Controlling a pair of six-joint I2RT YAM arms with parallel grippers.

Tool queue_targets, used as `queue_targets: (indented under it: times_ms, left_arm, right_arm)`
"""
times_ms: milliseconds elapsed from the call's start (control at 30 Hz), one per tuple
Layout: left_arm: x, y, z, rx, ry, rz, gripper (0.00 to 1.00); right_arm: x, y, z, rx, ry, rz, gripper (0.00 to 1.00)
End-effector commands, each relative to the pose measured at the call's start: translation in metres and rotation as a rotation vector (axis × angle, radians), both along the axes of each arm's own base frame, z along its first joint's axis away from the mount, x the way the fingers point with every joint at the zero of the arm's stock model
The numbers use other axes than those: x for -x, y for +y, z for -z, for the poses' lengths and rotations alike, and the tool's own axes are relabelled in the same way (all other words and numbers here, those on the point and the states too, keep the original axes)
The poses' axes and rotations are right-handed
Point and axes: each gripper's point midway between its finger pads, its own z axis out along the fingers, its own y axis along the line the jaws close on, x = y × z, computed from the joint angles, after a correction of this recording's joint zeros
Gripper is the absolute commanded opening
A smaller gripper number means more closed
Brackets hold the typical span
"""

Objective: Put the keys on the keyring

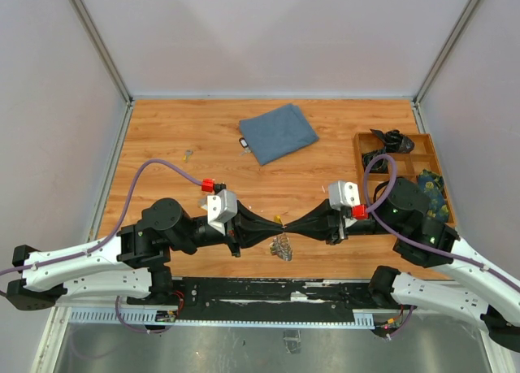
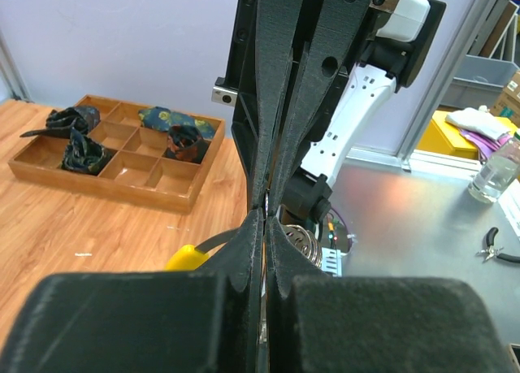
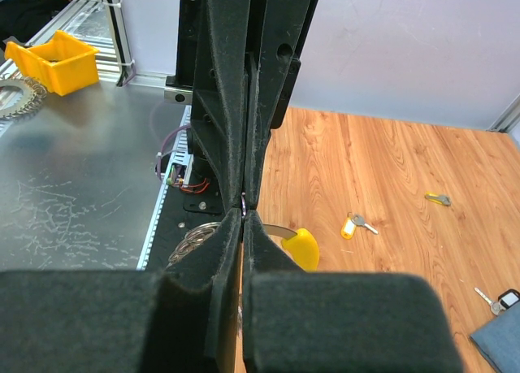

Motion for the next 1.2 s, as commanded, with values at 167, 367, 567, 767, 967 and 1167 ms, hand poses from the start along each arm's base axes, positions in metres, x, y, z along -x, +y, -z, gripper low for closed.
queue_targets:
  times_ms: [167,367,567,767,967,1167]
  left_arm:
    - [0.000,0.011,-0.038,0.114,-0.030,-0.013,0.00]
    - [0.001,0.010,-0.038,0.113,-0.030,-0.009,0.01]
    - [0.001,0.008,-0.036,0.106,-0.027,-0.005,0.00]
    - [-0.003,0.010,-0.034,0.103,-0.012,-0.030,0.21]
    - [-0.011,0.018,-0.028,0.095,0.026,-0.086,0.34]
    - [-0.043,0.037,-0.005,0.057,0.126,-0.292,0.33]
  right_arm:
    - [0.002,-0.006,-0.013,-0.040,-0.030,0.006,0.11]
    - [0.003,-0.005,-0.012,-0.037,-0.026,-0.006,0.01]
    - [0.007,-0.003,-0.013,-0.035,-0.019,-0.030,0.01]
    - [0.006,-0.009,-0.019,-0.053,-0.047,-0.006,0.00]
    - [0.003,-0.033,-0.041,-0.120,-0.168,0.076,0.00]
    - [-0.005,-0.048,-0.050,-0.170,-0.307,0.155,0.01]
